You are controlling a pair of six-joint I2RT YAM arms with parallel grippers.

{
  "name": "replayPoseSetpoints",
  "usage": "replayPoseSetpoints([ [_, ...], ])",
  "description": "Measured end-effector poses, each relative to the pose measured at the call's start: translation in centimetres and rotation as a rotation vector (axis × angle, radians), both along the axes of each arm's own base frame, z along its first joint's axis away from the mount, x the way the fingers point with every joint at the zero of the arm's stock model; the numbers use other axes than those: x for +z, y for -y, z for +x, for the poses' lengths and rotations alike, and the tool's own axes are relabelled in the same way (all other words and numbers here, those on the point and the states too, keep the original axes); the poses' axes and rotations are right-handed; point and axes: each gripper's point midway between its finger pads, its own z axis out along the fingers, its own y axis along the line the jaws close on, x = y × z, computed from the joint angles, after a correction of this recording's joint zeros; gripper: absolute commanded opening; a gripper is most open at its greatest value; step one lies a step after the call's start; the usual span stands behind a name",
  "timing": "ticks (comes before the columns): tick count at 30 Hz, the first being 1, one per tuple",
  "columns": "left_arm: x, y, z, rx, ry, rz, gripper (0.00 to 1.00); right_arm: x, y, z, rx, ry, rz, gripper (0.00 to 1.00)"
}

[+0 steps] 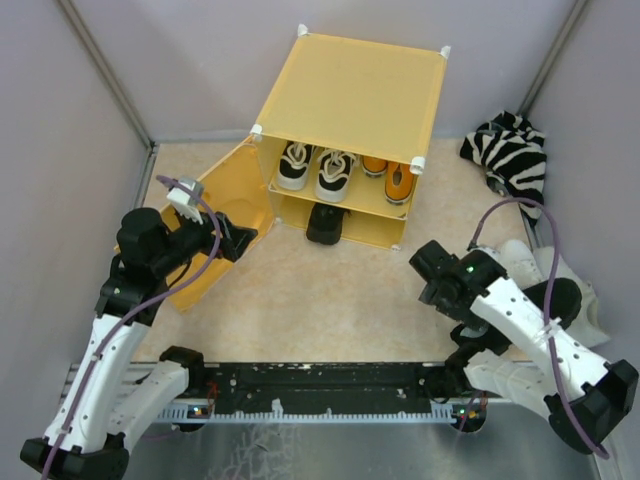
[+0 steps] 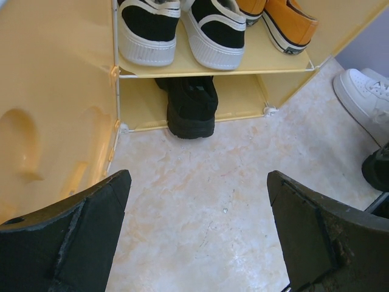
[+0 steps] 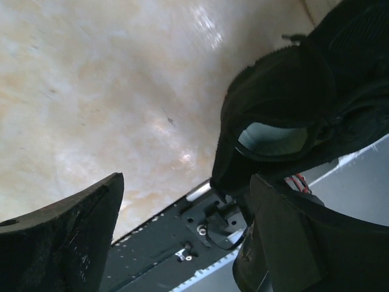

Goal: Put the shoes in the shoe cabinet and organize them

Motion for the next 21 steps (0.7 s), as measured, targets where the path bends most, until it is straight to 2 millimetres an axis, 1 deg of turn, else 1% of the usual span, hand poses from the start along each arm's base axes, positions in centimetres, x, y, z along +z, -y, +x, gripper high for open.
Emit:
replayPoseSetpoints([
  [3,0.0,0.1,-0.1,-0.010,0.000,-0.003,0.99,-2.8,0.1,-1.7,-0.015,-0.099,-0.008,0.84],
  [6,0.1,0.2,-0.2,-0.014,0.003,-0.005,0.99,-4.7,0.3,-2.8,-0.025,-0.157,-0.019,0.84],
  [9,0.1,0.2,-0.3,-0.018,0.003,-0.006,0.99,-5.2,0.2,-2.4,-0.025,-0.150,-0.019,0.84],
  [12,0.2,0.3,-0.3,-0.020,0.003,-0.007,0.99,-5.8,0.0,-1.6,-0.018,-0.126,-0.025,0.83],
  [15,0.2,0.3,-0.3,-0.023,0.004,-0.009,0.99,-7.0,-0.1,-1.0,-0.005,-0.116,-0.039,0.82],
  [17,0.2,0.3,-0.2,-0.023,0.007,-0.010,0.99,-7.9,0.0,-0.9,-0.004,-0.132,-0.053,0.77],
  [21,0.1,0.3,-0.2,-0.023,0.005,-0.009,1.00,-8.9,0.3,-0.6,-0.005,-0.148,-0.080,0.68],
])
